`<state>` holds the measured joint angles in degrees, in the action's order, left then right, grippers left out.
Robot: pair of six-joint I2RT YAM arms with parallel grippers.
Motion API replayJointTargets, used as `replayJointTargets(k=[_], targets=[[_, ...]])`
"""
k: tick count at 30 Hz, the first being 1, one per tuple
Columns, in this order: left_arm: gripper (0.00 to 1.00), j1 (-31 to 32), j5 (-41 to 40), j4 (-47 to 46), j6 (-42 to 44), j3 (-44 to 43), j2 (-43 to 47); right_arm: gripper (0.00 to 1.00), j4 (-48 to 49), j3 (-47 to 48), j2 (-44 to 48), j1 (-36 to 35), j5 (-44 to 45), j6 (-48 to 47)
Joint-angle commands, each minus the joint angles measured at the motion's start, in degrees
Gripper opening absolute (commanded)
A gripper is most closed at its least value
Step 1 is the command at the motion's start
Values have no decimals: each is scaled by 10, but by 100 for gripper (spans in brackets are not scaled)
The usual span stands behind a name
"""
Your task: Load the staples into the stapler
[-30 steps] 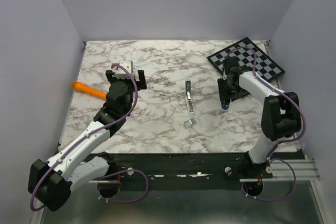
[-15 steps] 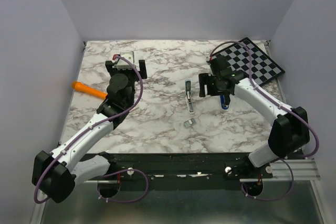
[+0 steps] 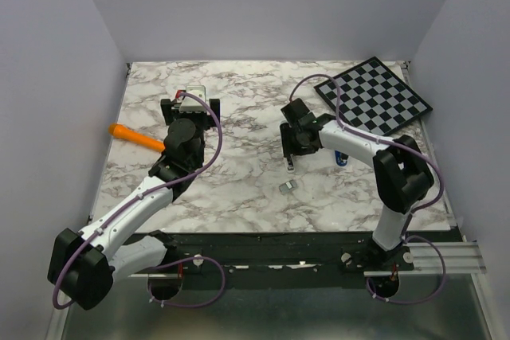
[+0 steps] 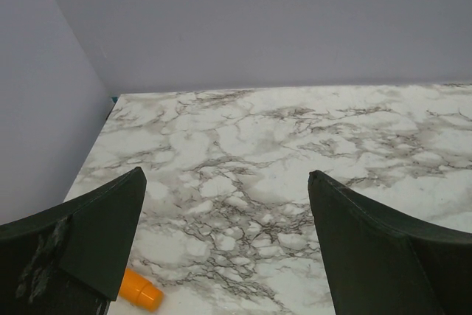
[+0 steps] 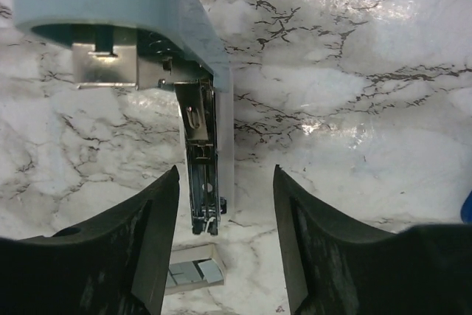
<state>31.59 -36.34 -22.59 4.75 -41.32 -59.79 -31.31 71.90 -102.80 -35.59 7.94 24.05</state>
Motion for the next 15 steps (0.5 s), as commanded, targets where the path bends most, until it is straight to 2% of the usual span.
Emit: replayJointTargets(k=[1,6,9,10,15], targets=[[99,-2,-13,-16,17,7,8,58,16,26,-31,-11,29,19],[99,-2,-8,-12,17,5,4,51,24,37,-51,-14,22,15],[99,-2,-5,-13,15,5,1,42,18,40,-53,-15,31,18],[99,-2,-3,-11,15,5,1,36,16,38,-52,-14,40,18],[99,-2,-2,-9,14,3,-2,26,13,16,-32,-14,57,10]])
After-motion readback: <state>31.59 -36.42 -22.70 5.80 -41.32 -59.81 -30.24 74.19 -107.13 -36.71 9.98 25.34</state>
